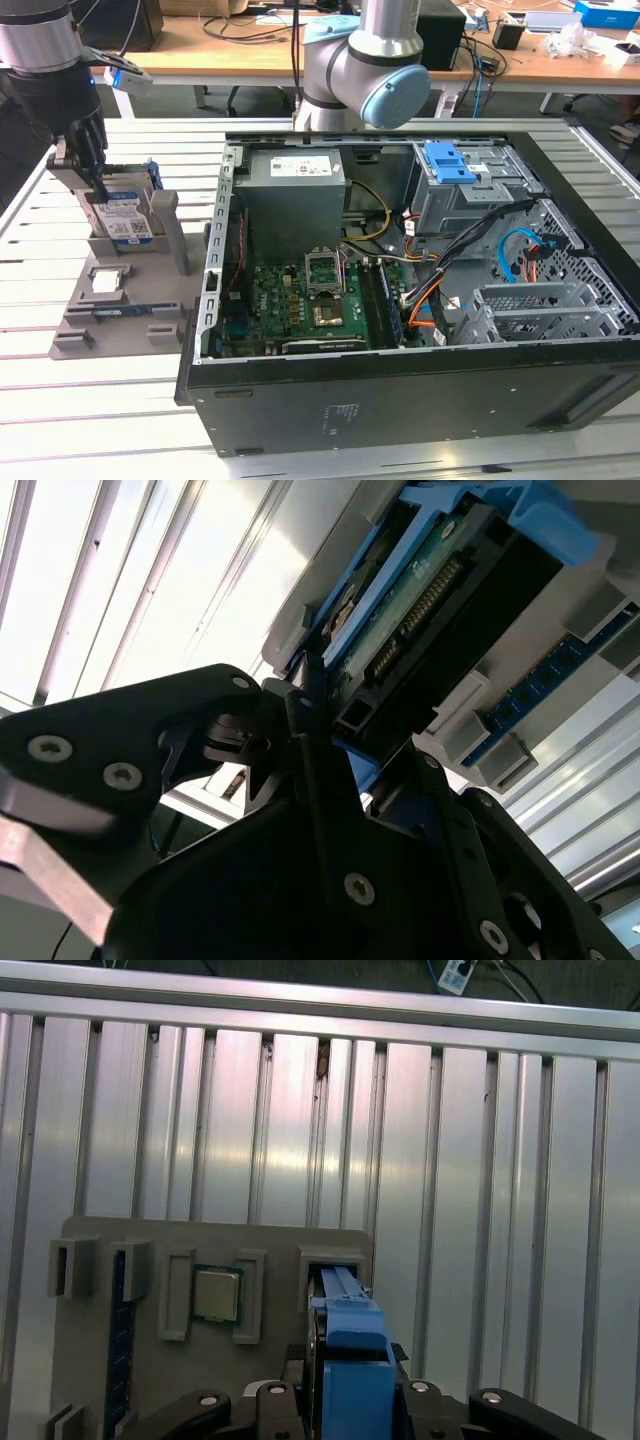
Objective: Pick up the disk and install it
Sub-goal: 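Pick up the disk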
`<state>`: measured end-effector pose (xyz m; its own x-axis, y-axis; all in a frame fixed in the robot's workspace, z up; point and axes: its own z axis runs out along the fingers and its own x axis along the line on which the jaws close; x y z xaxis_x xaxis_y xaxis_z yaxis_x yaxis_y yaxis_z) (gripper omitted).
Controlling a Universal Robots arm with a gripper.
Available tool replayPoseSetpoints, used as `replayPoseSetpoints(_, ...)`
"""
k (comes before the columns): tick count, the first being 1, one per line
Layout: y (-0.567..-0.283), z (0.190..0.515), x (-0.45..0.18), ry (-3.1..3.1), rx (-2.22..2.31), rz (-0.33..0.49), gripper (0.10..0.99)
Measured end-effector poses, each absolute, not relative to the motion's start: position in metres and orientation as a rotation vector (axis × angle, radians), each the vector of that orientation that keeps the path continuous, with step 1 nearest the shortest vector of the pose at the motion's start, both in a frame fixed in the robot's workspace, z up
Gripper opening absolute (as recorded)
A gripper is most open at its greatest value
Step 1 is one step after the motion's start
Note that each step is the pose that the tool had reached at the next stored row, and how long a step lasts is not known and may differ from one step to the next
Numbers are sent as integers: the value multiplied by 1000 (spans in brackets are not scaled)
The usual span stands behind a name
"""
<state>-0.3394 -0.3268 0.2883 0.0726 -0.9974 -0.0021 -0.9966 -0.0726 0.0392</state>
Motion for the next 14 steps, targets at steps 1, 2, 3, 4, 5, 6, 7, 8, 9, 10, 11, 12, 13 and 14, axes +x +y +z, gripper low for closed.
replayPoseSetpoints(1,-327,288,-339,-2120,2280,-44,376)
replayPoseSetpoints(2,-327,288,-339,-2120,2280,-44,376)
replayPoseSetpoints(3,-327,288,-339,-2120,2280,-44,376)
replayPoseSetpoints(4,-327,288,-339,-2120,2281,-44,376)
replayPoseSetpoints(5,-327,288,-339,-2120,2281,-44,376)
replayPoseSetpoints(6,-327,288,-339,-2120,2280,-44,376)
replayPoseSetpoints(7,-327,288,-339,-2120,2280,-44,376)
replayPoseSetpoints(8,-327,288,-339,-2120,2280,-44,376)
replayPoseSetpoints(9,-327,288,-339,-2120,2281,-44,376)
replayPoseSetpoints(10,-327,288,-339,-2120,2280,-44,376)
replayPoseSetpoints(11,-327,288,-339,-2121,2280,-44,376)
replayPoseSetpoints(12,-327,288,-339,-2121,2281,-44,376)
replayPoseSetpoints(13,-327,289,-339,-2121,2281,-44,376)
replayPoseSetpoints(14,-327,290,-339,-2120,2281,-44,376)
